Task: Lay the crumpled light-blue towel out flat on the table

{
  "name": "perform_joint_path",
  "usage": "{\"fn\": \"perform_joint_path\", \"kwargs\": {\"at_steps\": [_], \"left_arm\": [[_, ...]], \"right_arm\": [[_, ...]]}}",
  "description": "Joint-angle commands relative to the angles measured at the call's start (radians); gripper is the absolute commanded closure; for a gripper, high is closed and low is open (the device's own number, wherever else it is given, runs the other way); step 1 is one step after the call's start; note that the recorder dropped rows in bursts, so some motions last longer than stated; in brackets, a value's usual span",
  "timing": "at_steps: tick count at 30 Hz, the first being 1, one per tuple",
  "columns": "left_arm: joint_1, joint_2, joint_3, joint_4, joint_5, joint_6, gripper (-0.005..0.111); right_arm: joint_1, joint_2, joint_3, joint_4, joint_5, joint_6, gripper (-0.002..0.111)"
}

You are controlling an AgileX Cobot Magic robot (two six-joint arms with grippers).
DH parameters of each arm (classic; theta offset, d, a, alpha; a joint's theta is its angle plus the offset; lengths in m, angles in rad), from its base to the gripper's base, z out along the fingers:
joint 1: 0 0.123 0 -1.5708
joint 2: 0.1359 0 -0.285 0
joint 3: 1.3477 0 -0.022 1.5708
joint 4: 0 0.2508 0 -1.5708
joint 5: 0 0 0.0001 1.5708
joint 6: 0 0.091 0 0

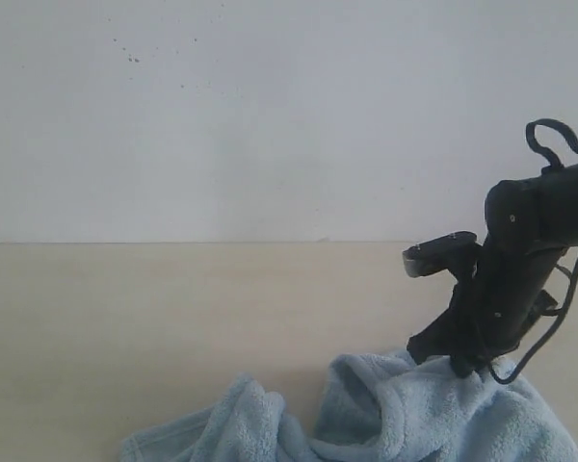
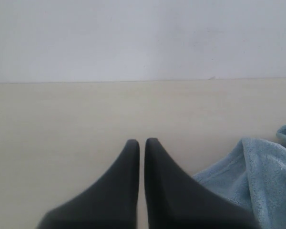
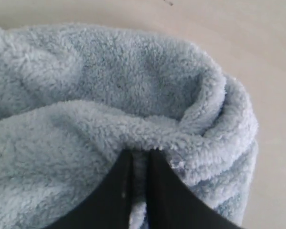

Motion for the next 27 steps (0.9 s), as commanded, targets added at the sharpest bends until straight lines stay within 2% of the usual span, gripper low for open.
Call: {"fn": "perform_joint_path", "kwargs": {"at_steps": [1, 5, 11, 15, 21, 22, 24, 25, 26, 27], "left_arm": [[-0.003, -0.003, 0.003, -0.008, -0.004, 0.005, 0.103], [-0.003, -0.003, 0.003, -0.008, -0.004, 0.005, 0.103], [-0.003, -0.003, 0.003, -0.008, -0.004, 0.005, 0.103], [-0.003, -0.003, 0.003, -0.008, -0.004, 0.005, 0.103], [-0.003, -0.003, 0.003, -0.008, -0.004, 0.005, 0.103], [-0.003, -0.003, 0.003, -0.008, -0.004, 0.005, 0.103], [-0.003, -0.003, 0.003, -0.008, -0.004, 0.005, 0.103], [-0.003, -0.003, 0.003, -0.008, -0.004, 0.005, 0.103], [-0.003, -0.003, 0.003, -0.008, -0.004, 0.005, 0.103], [-0.003, -0.003, 0.003, -0.008, -0.004, 0.005, 0.103]], "right_arm": [[-0.001, -0.088, 0.107, 0.013, -0.043, 0.002, 0.105], [-0.001, -0.188, 0.252, 0.030, -0.108, 0.002, 0.104], [-0.001, -0.328, 0.422, 0.110, -0.098, -0.029, 0.104], [0.024, -0.470, 0.530, 0.299, -0.042, -0.196, 0.104], [0.251, -0.664, 0.569, 0.337, 0.026, -0.191, 0.104], [0.263, -0.686, 0.569, 0.324, 0.026, -0.179, 0.100], [0.239, -0.694, 0.569, 0.119, 0.023, -0.026, 0.077], [0.229, -0.694, 0.569, 0.040, 0.036, 0.035, 0.070], [0.218, -0.694, 0.569, -0.036, 0.054, 0.097, 0.064], [0.206, -0.700, 0.569, -0.089, 0.079, 0.126, 0.063]]}}
